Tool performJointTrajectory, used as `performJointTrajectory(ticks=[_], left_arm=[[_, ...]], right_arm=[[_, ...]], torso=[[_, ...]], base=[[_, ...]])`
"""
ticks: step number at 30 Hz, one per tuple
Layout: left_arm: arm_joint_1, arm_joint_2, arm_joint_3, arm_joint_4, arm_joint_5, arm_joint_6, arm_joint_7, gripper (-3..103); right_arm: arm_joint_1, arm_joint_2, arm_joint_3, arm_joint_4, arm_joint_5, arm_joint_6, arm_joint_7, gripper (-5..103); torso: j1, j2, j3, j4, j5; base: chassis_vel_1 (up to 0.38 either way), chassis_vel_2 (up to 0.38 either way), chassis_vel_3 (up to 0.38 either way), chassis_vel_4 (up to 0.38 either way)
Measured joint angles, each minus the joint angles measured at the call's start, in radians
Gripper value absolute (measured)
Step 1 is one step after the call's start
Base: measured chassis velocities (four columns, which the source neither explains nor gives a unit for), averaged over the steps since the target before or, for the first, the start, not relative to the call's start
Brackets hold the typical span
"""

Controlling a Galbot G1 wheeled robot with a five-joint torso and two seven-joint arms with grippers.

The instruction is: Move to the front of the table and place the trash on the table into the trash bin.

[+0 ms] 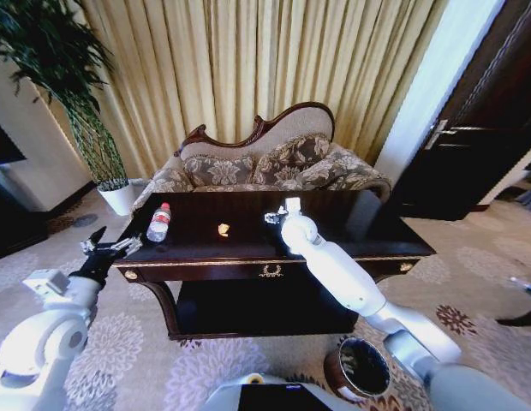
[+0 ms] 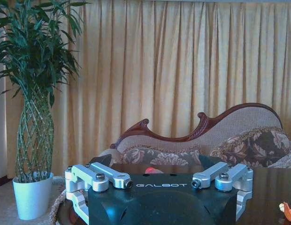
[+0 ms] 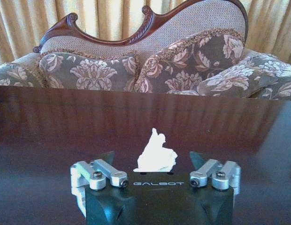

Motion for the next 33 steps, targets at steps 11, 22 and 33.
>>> performJointTrajectory(ticks=[11, 22, 33], left_arm=[[-0.003, 0.0, -0.013, -0.001, -0.01, -0.001, 0.0, 100], [-0.01, -0.003, -0.012, -0.002, -0.013, -0.001, 0.0, 100], [-0.016, -0.001, -0.01, -0.003, -0.012, -0.001, 0.0, 100]], right_arm=[[-0.007, -0.007, -0.001, -0.001, -0.015, -0.001, -0.007, 50], [-0.016, -0.022, 0.001, 0.014, -0.016, 0.006, -0.02, 13], [-0.061, -0.093, 0.085, 0.142, -0.073, 0.151, -0.179, 0]], torso=[[0.0, 0.0, 0.0, -0.0001, 0.0001], [0.0, 0.0, 0.0, -0.0001, 0.0001], [0.0, 0.0, 0.0, 0.0001, 0.0001]], base=[[0.0, 0.0, 0.0, 0.0], [0.0, 0.0, 0.0, 0.0], [0.0, 0.0, 0.0, 0.0]])
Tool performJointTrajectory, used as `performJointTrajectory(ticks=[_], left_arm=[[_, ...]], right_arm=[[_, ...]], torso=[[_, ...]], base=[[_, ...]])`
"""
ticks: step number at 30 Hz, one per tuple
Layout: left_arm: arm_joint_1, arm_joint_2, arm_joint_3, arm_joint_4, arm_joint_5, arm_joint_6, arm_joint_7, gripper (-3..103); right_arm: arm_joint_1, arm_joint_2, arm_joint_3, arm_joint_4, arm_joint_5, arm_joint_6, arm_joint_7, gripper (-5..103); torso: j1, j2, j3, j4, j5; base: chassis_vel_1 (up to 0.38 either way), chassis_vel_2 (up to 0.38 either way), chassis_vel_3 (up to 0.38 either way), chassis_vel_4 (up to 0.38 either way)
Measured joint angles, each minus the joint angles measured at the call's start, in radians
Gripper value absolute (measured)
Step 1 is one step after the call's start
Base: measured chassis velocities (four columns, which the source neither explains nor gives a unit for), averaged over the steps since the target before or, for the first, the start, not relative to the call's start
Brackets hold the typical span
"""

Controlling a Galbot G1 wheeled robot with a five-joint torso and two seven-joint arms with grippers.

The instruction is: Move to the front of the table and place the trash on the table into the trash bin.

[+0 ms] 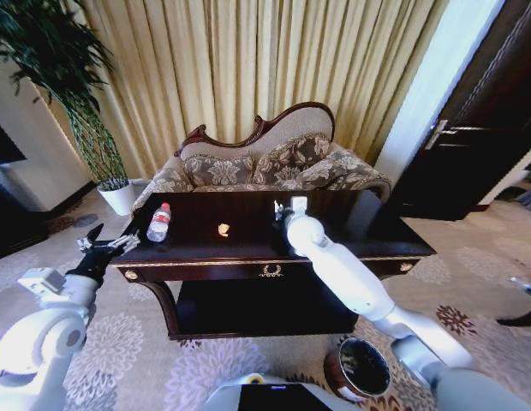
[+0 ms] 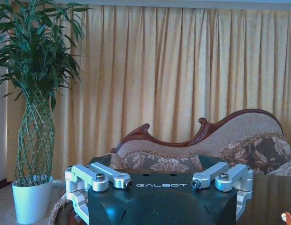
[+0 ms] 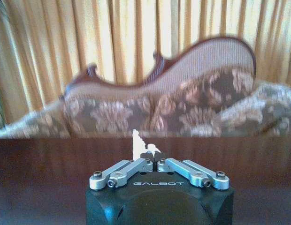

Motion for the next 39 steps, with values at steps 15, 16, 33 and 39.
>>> performJointTrajectory(ticks=[15, 16, 33, 39], left_arm=[[-0.031, 0.024, 0.017, 0.0, -0.005, 0.0, -0.001, 100], [-0.032, 0.028, 0.017, 0.001, -0.009, 0.0, -0.001, 100], [-0.038, 0.066, 0.015, -0.001, -0.032, 0.001, 0.001, 100], [-0.038, 0.076, 0.018, -0.003, -0.035, 0.002, 0.001, 100]], right_arm=[[-0.452, -0.257, 0.426, 0.276, -0.038, 0.195, -0.221, 0], [-0.49, -0.272, 0.455, 0.296, -0.047, 0.207, -0.221, 0], [-0.796, -0.233, 0.6, 0.492, -0.226, 0.197, -0.247, 0], [-0.832, -0.213, 0.621, 0.513, -0.24, 0.196, -0.245, 0]], torso=[[0.0, 0.0, 0.0, -0.0008, 0.0002], [0.0, 0.0, 0.0, -0.0005, 0.0002], [0.0, 0.0, 0.0, -0.0005, -0.0001], [0.0, 0.0, 0.0, -0.0001, -0.0001]], base=[[0.0, 0.0, 0.0, 0.0], [0.0, 0.0, 0.0, 0.0], [0.0, 0.0, 0.0, 0.0], [0.01, -0.007, -0.013, 0.012]])
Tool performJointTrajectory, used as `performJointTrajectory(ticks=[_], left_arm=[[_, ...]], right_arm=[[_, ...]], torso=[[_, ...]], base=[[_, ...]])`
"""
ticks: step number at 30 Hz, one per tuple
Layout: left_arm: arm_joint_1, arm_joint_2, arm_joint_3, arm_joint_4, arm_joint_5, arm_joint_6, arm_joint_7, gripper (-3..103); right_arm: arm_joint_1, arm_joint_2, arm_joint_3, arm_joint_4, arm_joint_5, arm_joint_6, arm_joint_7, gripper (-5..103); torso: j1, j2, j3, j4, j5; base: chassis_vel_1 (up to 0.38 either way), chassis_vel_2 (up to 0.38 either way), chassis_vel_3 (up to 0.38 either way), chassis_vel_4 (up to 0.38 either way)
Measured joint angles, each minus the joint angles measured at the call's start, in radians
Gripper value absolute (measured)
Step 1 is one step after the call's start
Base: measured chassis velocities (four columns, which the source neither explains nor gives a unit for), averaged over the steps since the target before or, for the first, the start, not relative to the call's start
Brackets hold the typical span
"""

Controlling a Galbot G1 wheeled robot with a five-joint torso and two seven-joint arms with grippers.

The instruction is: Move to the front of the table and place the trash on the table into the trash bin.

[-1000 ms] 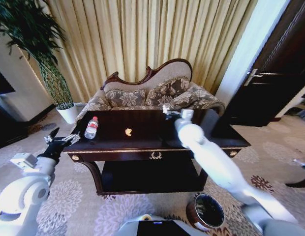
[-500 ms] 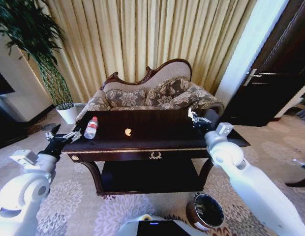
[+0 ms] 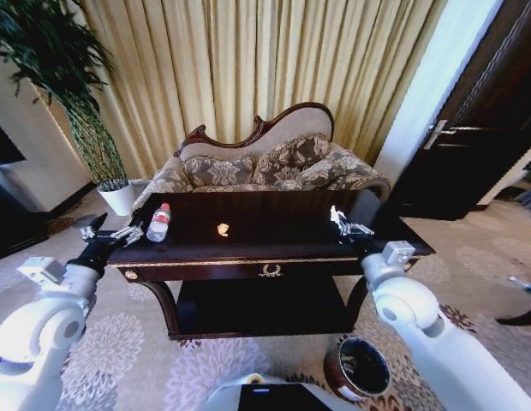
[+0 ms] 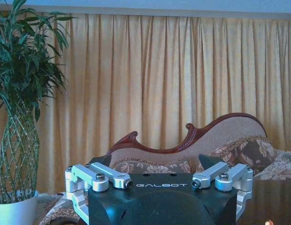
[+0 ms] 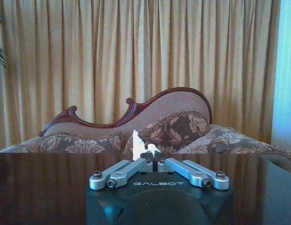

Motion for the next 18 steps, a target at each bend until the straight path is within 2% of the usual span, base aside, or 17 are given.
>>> performJointTrajectory(ticks=[6, 18], left_arm=[[-0.005, -0.001, 0.008, -0.004, 0.0, 0.001, 0.0, 100], [-0.003, -0.009, 0.016, -0.017, 0.005, 0.002, -0.001, 100]], right_arm=[[-0.014, 0.001, 0.003, 0.017, 0.001, 0.0, 0.007, 0], [-0.035, 0.028, 0.006, 0.02, -0.023, 0.0, 0.006, 0]], torso=[[0.0, 0.0, 0.0, -0.0002, 0.0001], [-0.001, 0.0, 0.0, -0.0002, 0.0]], base=[[0.113, -0.116, -0.121, 0.122], [0.22, -0.203, -0.209, 0.205]])
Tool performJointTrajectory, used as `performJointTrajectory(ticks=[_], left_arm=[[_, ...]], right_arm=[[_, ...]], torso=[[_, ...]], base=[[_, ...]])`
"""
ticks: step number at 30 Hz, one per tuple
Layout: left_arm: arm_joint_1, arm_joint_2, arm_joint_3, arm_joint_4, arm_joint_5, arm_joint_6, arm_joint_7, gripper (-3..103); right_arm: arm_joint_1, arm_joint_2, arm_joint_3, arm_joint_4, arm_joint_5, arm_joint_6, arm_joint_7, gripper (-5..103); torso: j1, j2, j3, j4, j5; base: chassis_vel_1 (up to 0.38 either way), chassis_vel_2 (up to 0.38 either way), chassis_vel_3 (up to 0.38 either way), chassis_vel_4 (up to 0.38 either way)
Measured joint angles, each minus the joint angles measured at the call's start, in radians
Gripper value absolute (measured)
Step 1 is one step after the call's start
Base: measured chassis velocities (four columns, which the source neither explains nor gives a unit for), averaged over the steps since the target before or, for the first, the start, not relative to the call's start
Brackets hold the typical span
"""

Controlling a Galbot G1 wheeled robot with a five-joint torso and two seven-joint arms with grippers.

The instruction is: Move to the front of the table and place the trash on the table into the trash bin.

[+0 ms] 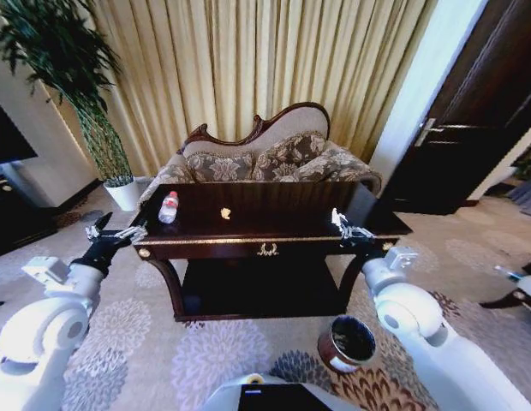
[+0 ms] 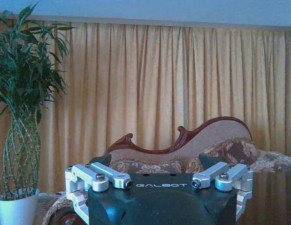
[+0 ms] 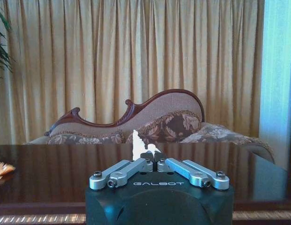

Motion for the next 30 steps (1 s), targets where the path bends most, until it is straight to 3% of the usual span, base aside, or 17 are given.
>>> performJointTrajectory(ticks=[14, 19, 22, 24, 26, 28, 30], left_arm=[[0.005, -0.012, -0.005, 0.003, 0.003, -0.002, 0.005, 100], [0.005, -0.015, -0.004, 0.007, 0.004, -0.004, 0.006, 100], [0.005, -0.015, -0.003, 0.008, 0.004, -0.004, 0.006, 100], [0.004, -0.016, -0.001, 0.01, 0.005, -0.005, 0.007, 100], [0.003, -0.016, -0.001, 0.01, 0.005, -0.006, 0.007, 100], [-0.006, -0.022, -0.001, 0.012, 0.004, -0.006, 0.006, 100], [-0.009, -0.024, -0.002, 0.012, 0.004, -0.006, 0.006, 100]], right_arm=[[-0.053, 0.093, -0.015, -0.16, -0.089, 0.018, -0.069, 0], [-0.088, 0.169, -0.019, -0.313, -0.196, -0.038, -0.077, 0], [-0.087, 0.183, -0.023, -0.343, -0.209, -0.046, -0.076, 0], [-0.055, 0.233, -0.043, -0.505, -0.274, -0.053, -0.074, 0], [-0.038, 0.248, -0.047, -0.557, -0.291, -0.049, -0.072, 0], [0.023, 0.298, -0.057, -0.726, -0.344, -0.021, -0.061, 0], [0.047, 0.317, -0.058, -0.788, -0.367, -0.006, -0.057, 0]], torso=[[0.001, 0.0, 0.0, 0.0, 0.0], [0.001, 0.0, 0.0, -0.0002, -0.0001], [0.001, 0.0, 0.0, -0.0002, 0.0], [0.0, 0.0, 0.0, -0.0001, 0.0], [0.0, 0.0, 0.0, 0.0, 0.0], [0.0, 0.0, 0.0, 0.0001, 0.0002], [0.0, 0.0, 0.0, 0.0001, 0.0003]], base=[[0.067, -0.065, -0.066, 0.063], [0.0, 0.0, 0.0, 0.0], [0.0, 0.0, 0.0, 0.0], [0.0, 0.0, 0.0, 0.0], [0.0, 0.0, 0.0, 0.0], [0.0, 0.0, 0.0, 0.0], [0.0, 0.0, 0.0, 0.0]])
